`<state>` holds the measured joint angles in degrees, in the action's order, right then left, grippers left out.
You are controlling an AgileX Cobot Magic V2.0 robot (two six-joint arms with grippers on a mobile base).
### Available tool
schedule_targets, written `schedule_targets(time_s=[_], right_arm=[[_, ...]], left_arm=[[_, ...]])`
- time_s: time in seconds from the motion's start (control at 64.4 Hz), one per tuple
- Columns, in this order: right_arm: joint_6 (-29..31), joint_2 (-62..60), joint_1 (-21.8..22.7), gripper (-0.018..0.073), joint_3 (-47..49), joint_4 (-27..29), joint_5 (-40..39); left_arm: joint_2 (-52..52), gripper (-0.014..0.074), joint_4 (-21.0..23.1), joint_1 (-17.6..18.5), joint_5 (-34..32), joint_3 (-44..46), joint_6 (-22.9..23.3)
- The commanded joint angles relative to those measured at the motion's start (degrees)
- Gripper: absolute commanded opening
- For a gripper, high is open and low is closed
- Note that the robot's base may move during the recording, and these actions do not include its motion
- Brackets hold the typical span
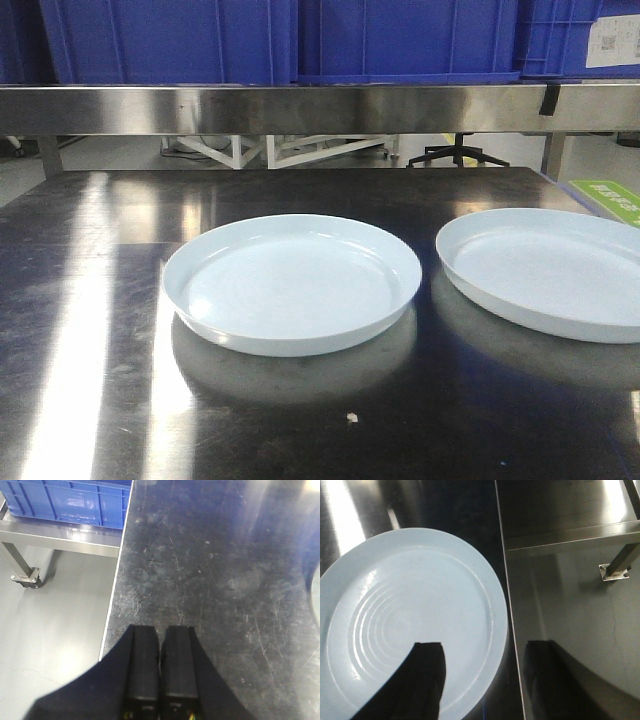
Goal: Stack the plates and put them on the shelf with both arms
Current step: 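Release the plate and raise the left gripper away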
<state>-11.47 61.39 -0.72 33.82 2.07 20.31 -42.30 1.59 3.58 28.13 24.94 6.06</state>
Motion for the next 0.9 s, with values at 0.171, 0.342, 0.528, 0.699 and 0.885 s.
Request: schedule_targets(time_s=[0.171, 0.342, 0.528, 0.699, 0.885], right_arm=[[0.3, -0.6, 0.1, 0.0465, 2.0, -0.5, -3.3], [0.3, -0.6, 0.1, 0.0465, 2.0, -0.5, -3.3], [0.3, -0.6, 0.1, 0.0465, 2.0, -0.5, -3.3], [0.3, -0.6, 0.1, 0.0465, 2.0, -0.5, -3.3], [0.3, -0.6, 0.1, 0.0465, 2.0, -0.5, -3.3]], left_arm=[[0.3, 0.0085, 0.1, 0.0, -3.9, 1.5, 0.6], [0.3, 0.0085, 0.1, 0.0, -3.9, 1.5, 0.6], [0.3, 0.0085, 0.1, 0.0, -3.3, 1.5, 0.6], [0.3, 0.0085, 0.1, 0.0, -3.3, 1.5, 0.6], [0.3, 0.0085, 0.1, 0.0, -3.3, 1.5, 0.6]])
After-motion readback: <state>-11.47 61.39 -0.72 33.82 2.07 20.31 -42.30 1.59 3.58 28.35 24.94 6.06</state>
